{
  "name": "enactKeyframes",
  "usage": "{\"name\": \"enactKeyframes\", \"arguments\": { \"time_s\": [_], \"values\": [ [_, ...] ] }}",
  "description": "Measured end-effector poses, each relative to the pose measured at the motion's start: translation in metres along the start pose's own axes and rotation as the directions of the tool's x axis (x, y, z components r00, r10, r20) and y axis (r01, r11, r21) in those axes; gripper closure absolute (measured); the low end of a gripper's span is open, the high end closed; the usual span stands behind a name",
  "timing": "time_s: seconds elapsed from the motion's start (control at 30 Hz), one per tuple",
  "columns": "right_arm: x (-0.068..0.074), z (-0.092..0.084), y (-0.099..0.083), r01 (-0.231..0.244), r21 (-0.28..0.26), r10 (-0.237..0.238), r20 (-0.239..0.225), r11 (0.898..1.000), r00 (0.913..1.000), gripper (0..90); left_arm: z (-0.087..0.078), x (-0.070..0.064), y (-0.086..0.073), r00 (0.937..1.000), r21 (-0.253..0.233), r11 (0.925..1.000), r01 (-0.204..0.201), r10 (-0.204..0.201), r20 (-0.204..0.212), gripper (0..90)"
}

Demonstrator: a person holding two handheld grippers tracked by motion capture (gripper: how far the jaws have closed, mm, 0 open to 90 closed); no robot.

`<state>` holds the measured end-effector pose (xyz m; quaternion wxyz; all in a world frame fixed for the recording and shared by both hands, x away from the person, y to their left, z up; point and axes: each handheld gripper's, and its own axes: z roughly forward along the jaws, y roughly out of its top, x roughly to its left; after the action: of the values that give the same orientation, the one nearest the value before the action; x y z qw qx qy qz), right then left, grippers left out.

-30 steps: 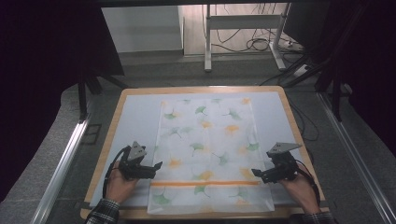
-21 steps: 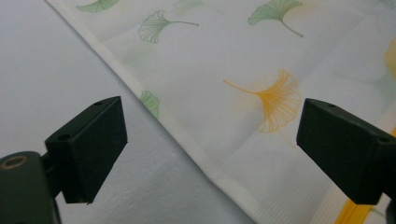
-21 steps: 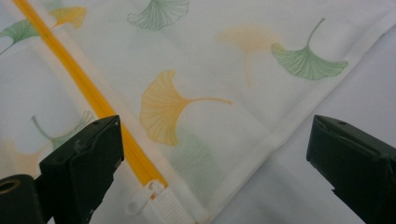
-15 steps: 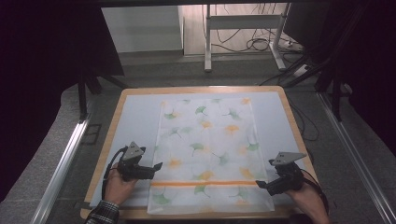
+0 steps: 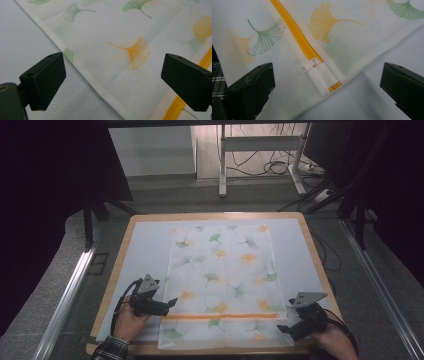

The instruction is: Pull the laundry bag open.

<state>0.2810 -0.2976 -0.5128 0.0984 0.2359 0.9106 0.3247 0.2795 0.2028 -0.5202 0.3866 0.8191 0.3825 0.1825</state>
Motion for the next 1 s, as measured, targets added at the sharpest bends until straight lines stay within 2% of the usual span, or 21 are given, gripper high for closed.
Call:
{"name": "enactKeyframes", "arguments": {
  "time_s": [0.07,0.27,0.37,0.43,0.5,0.63,0.73,0.83,0.9,1.0],
  "values": [
    [0.001,0.001,0.001,0.003,-0.008,-0.003,-0.013,1.0,0.9999,0.0,0.0,0.0,0.0,1.0,0.002,1.0,0.0,0.0,0.0,5.6],
    [0.006,0.01,0.001,0.042,0.024,-0.041,-0.041,0.999,0.9983,0.0,0.001,-0.002,0.002,0.9999,0.005,1.0,0.004,-0.004,0.016,5.7],
    [0.006,0.01,0.002,0.05,0.019,-0.049,-0.039,0.999,0.998,0.0,0.002,-0.003,0.003,0.9997,0.009,1.0,0.003,-0.003,0.023,5.6],
    [0.006,0.008,0.003,0.04,-0.02,-0.041,-0.046,0.999,0.9981,0.0,0.004,-0.006,0.004,0.9997,0.02,0.9997,-0.014,0.013,0.02,5.4],
    [0.006,0.008,0.003,0.041,-0.031,-0.043,-0.053,0.999,0.9977,0.0,0.005,-0.006,0.005,0.9996,0.026,0.9994,-0.021,0.021,0.018,5.2],
    [0.007,0.013,0.003,0.049,-0.02,-0.051,-0.078,0.999,0.9957,0.0,0.006,-0.007,0.006,0.9995,0.028,0.9993,-0.025,0.025,0.02,5.1],
    [0.01,0.018,0.001,0.071,-0.005,-0.071,-0.059,0.997,0.9957,0.0,0.008,-0.01,0.008,0.9989,0.033,0.9986,-0.04,0.04,0.025,4.6],
    [0.012,0.019,0.0,0.094,-0.003,-0.094,-0.042,0.996,0.9946,0.0,0.01,-0.012,0.01,0.9981,0.029,0.9988,-0.04,0.039,0.047,3.7],
    [0.011,0.019,0.0,0.095,-0.009,-0.095,-0.05,0.995,0.9942,0.0,0.011,-0.014,0.011,0.9975,0.033,0.9981,-0.053,0.051,0.05,3.6],
    [0.011,0.019,-0.001,0.092,-0.015,-0.093,-0.049,0.996,0.9945,0.0,0.016,-0.021,0.017,0.9949,0.035,0.9973,-0.065,0.062,0.08,4.1]
  ]
}}
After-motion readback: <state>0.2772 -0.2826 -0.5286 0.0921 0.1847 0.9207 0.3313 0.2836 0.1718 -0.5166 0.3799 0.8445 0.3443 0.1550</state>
